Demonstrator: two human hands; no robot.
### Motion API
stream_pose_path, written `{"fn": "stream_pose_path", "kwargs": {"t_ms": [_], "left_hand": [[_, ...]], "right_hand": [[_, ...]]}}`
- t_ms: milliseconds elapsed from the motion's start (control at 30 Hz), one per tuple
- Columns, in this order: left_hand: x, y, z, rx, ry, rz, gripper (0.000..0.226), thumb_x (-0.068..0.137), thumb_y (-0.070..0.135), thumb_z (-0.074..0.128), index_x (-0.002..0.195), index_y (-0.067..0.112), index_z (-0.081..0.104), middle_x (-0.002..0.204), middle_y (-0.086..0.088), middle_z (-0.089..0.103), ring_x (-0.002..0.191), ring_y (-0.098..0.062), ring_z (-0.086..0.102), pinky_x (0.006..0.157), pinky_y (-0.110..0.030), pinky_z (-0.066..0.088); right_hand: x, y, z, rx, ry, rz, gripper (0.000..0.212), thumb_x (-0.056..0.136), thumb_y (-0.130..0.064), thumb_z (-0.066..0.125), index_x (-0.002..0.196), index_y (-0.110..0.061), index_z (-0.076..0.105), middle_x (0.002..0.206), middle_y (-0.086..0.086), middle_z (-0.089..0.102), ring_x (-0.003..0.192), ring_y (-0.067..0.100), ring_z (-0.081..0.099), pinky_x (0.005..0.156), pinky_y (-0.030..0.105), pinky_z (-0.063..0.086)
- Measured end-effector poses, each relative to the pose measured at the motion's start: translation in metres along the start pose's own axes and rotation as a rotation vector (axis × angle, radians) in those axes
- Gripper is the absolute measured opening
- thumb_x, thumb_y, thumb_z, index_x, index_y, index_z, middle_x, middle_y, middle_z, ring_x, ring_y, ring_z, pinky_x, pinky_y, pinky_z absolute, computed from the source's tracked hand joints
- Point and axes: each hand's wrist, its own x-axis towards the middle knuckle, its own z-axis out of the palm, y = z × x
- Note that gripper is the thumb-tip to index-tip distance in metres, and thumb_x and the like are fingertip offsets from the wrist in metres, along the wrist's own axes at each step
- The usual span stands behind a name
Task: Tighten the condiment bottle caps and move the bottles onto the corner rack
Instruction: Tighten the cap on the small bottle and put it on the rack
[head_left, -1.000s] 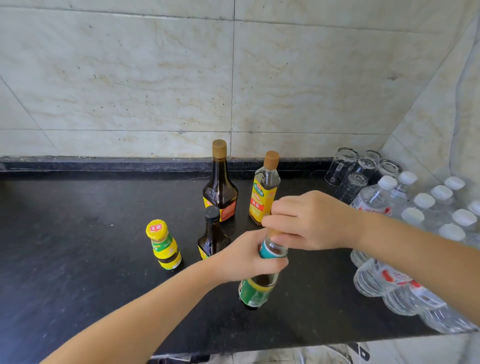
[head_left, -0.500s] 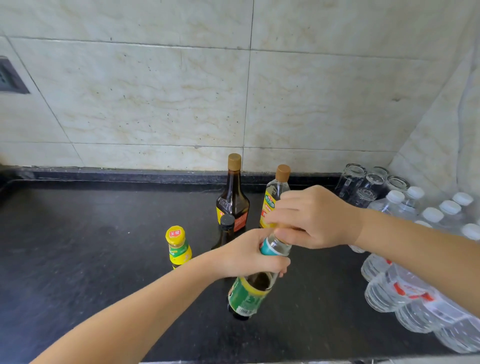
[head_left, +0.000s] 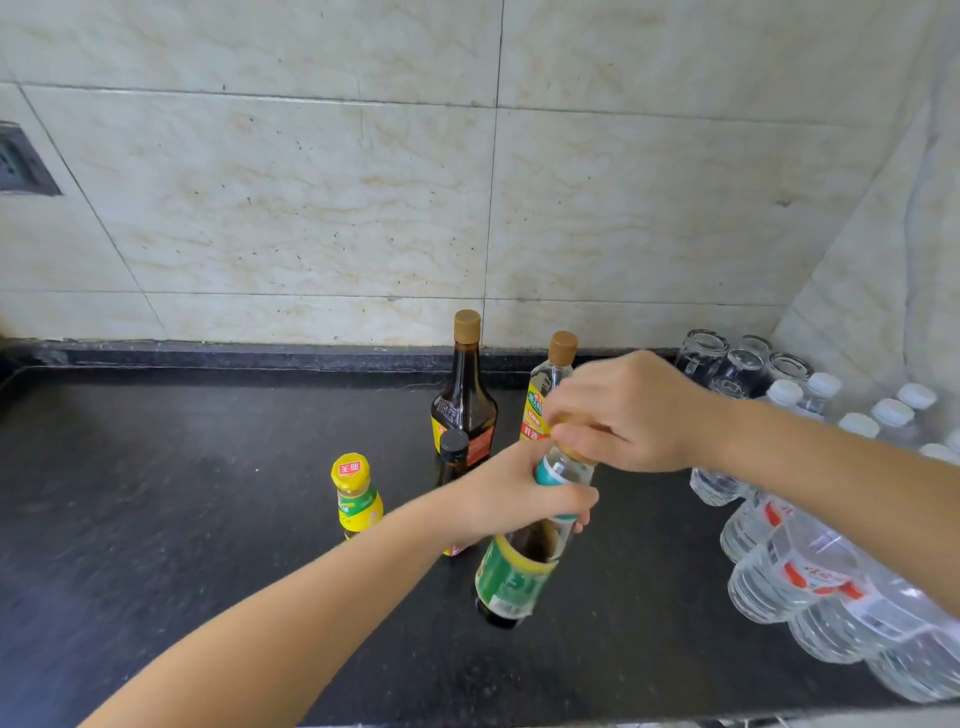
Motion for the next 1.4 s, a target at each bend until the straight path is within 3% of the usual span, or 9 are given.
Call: {"fn": "stream_pose_path", "kwargs": {"t_ms": [133, 233, 500, 600, 667, 767, 900, 1067, 1400], "left_hand": [[-0.001, 0.032, -0.014, 0.065, -0.176, 0.103, 0.014, 0.078, 0.006, 0.049, 0.069, 0.003, 0.059, 0.072, -0.002, 0.061, 0.068, -0.004, 0.054, 0.070, -0.012, 0.042], [0.000, 0.022, -0.006, 0.063, -0.102, 0.091, 0.014, 0.076, 0.017, 0.052, 0.069, 0.008, 0.059, 0.075, -0.004, 0.064, 0.070, -0.007, 0.057, 0.072, -0.016, 0.045], [0.001, -0.023, 0.022, -0.037, 0.019, -0.083, 0.008, 0.080, 0.018, 0.057, 0.073, 0.016, 0.055, 0.074, -0.006, 0.064, 0.069, -0.012, 0.060, 0.077, -0.030, 0.050], [0.009, -0.031, 0.023, 0.021, 0.241, -0.120, 0.008, 0.081, 0.020, 0.062, 0.083, 0.015, 0.056, 0.076, -0.002, 0.064, 0.073, -0.014, 0.060, 0.083, -0.036, 0.052], [0.014, -0.028, 0.018, -0.027, 0.376, -0.098, 0.012, 0.082, 0.021, 0.063, 0.088, 0.013, 0.057, 0.080, -0.003, 0.063, 0.076, -0.014, 0.060, 0.081, -0.034, 0.051], [0.021, -0.016, 0.007, -0.186, 0.581, -0.111, 0.015, 0.083, 0.025, 0.065, 0.093, 0.016, 0.058, 0.088, -0.005, 0.067, 0.085, -0.019, 0.064, 0.087, -0.037, 0.050], [0.033, -0.004, 0.008, -0.244, 0.702, -0.148, 0.024, 0.084, 0.034, 0.063, 0.102, 0.020, 0.054, 0.103, -0.005, 0.066, 0.098, -0.020, 0.063, 0.091, -0.038, 0.050], [0.041, 0.000, 0.031, -0.114, 0.677, -0.190, 0.038, 0.087, 0.039, 0.056, 0.118, 0.019, 0.044, 0.104, 0.003, 0.058, 0.097, -0.012, 0.057, 0.086, -0.029, 0.047], [-0.007, 0.002, 0.012, 0.007, 0.615, -0.092, 0.023, 0.093, 0.034, 0.048, 0.116, 0.032, 0.048, 0.115, 0.010, 0.062, 0.107, -0.002, 0.059, 0.092, -0.022, 0.049]], "right_hand": [[0.009, -0.001, -0.027, -0.036, 0.085, -0.126, 0.047, 0.096, -0.034, 0.029, 0.071, -0.011, 0.062, 0.053, 0.002, 0.052, 0.046, 0.018, 0.045, 0.041, 0.025, 0.033], [0.007, -0.004, -0.018, -0.098, 0.121, -0.079, 0.032, 0.087, -0.018, 0.036, 0.061, -0.010, 0.053, 0.046, 0.002, 0.044, 0.040, 0.019, 0.037, 0.040, 0.024, 0.026], [-0.026, 0.000, 0.034, 0.040, 0.003, 0.070, 0.029, 0.089, -0.023, 0.036, 0.069, -0.013, 0.053, 0.054, 0.002, 0.052, 0.046, 0.015, 0.045, 0.044, 0.026, 0.035], [-0.033, 0.003, 0.044, 0.153, -0.008, 0.289, 0.033, 0.092, -0.036, 0.034, 0.104, -0.015, 0.056, 0.080, -0.004, 0.060, 0.064, 0.011, 0.052, 0.055, 0.023, 0.044], [-0.041, -0.001, 0.049, 0.369, 0.043, 0.577, 0.045, 0.092, -0.044, 0.032, 0.133, -0.024, 0.036, 0.093, -0.010, 0.057, 0.073, 0.009, 0.055, 0.064, 0.022, 0.045], [-0.060, -0.022, 0.068, 0.599, 0.208, 0.854, 0.042, 0.092, -0.033, 0.047, 0.132, -0.028, 0.036, 0.091, -0.012, 0.056, 0.078, 0.001, 0.058, 0.069, 0.021, 0.046], [-0.070, -0.068, 0.103, 0.754, 0.106, 0.968, 0.067, 0.080, -0.041, 0.063, 0.136, -0.038, 0.026, 0.120, -0.017, 0.047, 0.110, 0.003, 0.051, 0.091, 0.027, 0.050], [-0.057, -0.071, 0.119, 0.540, 0.142, 1.225, 0.080, 0.077, -0.048, 0.067, 0.140, -0.029, 0.022, 0.136, -0.009, 0.044, 0.122, 0.012, 0.049, 0.095, 0.030, 0.046], [-0.054, -0.045, 0.102, 0.948, 0.114, 0.893, 0.051, 0.076, -0.037, 0.072, 0.114, -0.047, 0.040, 0.111, -0.023, 0.059, 0.105, 0.000, 0.057, 0.090, 0.025, 0.049]]}}
